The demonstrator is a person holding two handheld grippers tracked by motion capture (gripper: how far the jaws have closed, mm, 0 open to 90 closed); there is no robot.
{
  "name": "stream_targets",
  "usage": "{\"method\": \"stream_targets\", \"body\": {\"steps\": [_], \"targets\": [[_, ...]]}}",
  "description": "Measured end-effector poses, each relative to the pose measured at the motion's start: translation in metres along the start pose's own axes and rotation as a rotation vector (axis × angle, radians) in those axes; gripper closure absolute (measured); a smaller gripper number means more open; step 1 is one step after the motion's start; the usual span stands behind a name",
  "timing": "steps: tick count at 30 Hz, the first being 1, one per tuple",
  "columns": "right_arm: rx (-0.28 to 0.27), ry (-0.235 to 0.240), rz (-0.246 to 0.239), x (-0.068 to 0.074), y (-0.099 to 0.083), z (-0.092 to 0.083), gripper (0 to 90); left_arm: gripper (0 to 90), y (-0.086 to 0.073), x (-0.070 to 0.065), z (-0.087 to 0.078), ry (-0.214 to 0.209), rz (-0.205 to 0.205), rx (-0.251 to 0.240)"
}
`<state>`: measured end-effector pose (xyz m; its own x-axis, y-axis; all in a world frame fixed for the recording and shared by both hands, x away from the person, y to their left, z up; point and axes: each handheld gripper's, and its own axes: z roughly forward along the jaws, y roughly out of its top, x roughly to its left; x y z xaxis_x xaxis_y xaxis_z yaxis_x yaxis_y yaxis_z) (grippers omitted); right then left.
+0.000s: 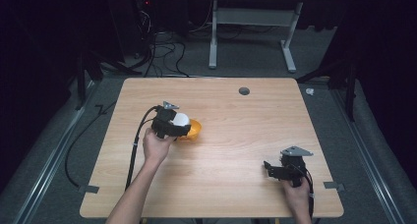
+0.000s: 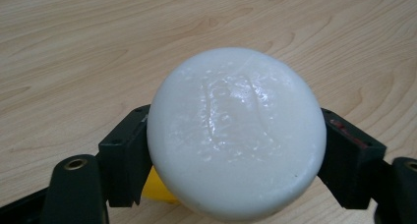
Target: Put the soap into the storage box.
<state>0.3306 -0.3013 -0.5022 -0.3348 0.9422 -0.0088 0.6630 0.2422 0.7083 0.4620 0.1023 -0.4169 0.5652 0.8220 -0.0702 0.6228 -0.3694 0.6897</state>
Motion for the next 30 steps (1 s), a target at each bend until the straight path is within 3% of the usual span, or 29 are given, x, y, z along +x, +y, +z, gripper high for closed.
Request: {"method": "stream_targets", "body": {"steps": [13, 30], "targets": [[-0.002, 0.002, 0.004, 0.000, 0.000, 0.000, 17.7, 24.6, -0.002, 0.000, 0.023, 0.027, -0.037, 0.041], [-0.003, 0.003, 0.005, 0.000, 0.000, 0.000, 17.7, 24.5, -0.005, -0.003, 0.039, 0.036, -0.041, 0.075]]}}
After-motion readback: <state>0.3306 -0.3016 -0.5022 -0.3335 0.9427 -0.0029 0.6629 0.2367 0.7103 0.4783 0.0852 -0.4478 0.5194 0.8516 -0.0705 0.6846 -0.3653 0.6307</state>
